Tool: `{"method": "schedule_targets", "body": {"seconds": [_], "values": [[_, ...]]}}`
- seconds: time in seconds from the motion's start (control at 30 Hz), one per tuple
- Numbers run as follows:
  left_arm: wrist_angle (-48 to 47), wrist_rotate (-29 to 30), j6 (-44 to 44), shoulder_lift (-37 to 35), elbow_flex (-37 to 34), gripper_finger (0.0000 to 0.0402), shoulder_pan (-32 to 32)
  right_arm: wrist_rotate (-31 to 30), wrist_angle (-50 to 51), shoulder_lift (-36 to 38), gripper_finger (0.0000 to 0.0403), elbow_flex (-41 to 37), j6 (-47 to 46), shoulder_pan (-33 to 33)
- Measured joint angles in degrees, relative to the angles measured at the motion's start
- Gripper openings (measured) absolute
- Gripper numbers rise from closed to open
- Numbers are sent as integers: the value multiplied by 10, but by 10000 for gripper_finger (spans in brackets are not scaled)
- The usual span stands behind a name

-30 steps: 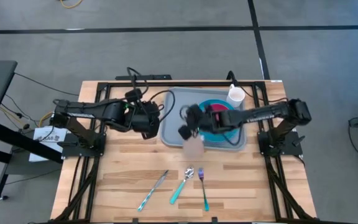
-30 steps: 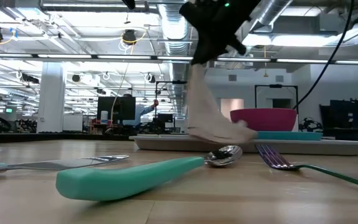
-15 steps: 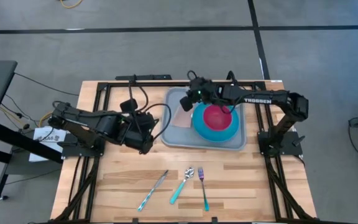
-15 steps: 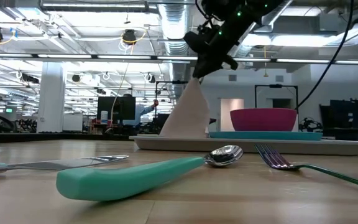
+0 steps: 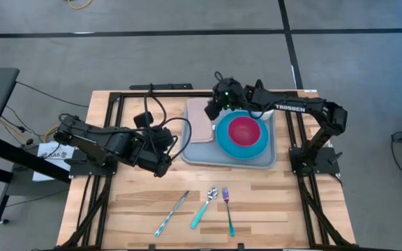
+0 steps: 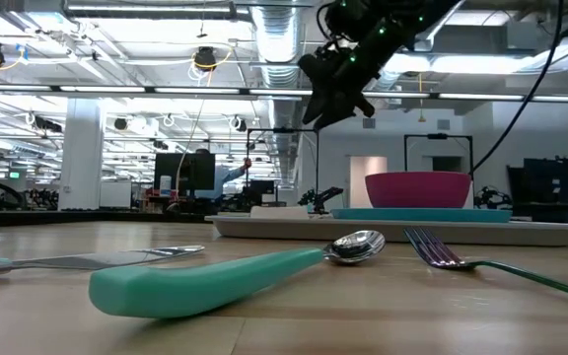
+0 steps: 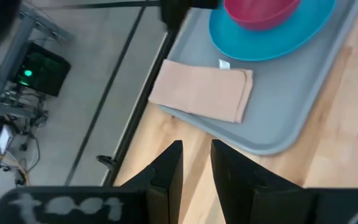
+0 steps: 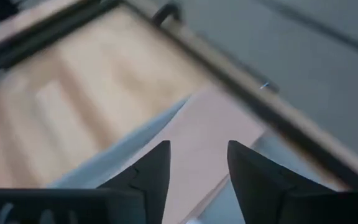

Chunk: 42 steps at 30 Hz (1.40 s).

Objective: Set up tray
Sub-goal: Put the light brown table napkin to the left of the blue plate on the gray serving tray

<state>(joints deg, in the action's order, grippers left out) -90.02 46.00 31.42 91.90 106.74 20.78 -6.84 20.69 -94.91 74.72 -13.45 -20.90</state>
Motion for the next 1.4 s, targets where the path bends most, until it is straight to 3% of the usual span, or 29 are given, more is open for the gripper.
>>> {"method": "schedule_targets", "body": {"seconds": [0.2,0.4,0.67,0.97,1.4], "values": [[0,11,0,0,0,72,0,7,7,-35,153,-12,-13,59],[0,11,12,-1,0,72,0,-34,-91,-151,133,-4,-5,116],[0,9,13,-1,0,72,5,-50,-88,-239,96,25,-76,109],[0,9,13,-1,0,72,4,-43,-46,-244,91,25,-82,111],[0,9,13,-1,0,72,4,52,14,-240,91,26,-66,146]]}}
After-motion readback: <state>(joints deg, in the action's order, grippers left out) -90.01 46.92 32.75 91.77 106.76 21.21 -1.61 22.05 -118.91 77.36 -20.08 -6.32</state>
